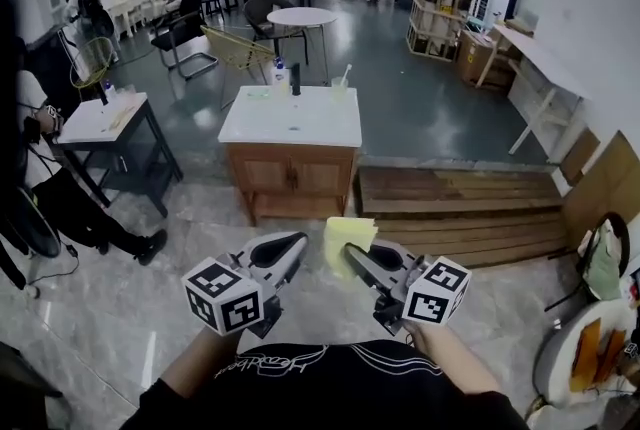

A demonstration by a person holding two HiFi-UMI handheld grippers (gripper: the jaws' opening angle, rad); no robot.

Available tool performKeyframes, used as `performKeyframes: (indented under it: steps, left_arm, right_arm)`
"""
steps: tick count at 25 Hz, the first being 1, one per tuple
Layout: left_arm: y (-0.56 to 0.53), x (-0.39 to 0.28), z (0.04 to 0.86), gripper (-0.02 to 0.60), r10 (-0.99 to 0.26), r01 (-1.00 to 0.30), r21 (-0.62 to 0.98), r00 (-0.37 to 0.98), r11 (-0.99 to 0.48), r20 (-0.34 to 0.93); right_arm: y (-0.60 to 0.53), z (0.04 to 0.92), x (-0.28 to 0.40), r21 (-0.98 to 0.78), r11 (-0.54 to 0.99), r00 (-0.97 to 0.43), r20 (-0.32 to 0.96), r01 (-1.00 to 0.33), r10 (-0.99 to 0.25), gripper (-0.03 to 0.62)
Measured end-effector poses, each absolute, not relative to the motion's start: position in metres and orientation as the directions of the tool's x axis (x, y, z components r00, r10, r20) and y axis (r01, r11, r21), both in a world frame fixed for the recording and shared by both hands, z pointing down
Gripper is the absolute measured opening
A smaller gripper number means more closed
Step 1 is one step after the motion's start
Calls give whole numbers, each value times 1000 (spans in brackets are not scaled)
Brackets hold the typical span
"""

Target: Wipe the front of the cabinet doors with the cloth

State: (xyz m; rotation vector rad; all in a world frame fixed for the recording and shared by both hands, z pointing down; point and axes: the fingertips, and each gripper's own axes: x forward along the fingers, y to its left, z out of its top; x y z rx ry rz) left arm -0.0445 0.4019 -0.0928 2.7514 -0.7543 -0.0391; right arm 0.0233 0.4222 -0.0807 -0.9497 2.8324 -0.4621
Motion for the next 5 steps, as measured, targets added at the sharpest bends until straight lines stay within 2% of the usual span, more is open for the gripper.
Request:
performKeyframes:
  steps: [5]
  left_arm:
    - [408, -52, -98, 6, -529, -517, 303, 847, -800, 48]
  right_arm:
    - [432, -88, 26, -316, 756, -793, -20, -573, -609, 40]
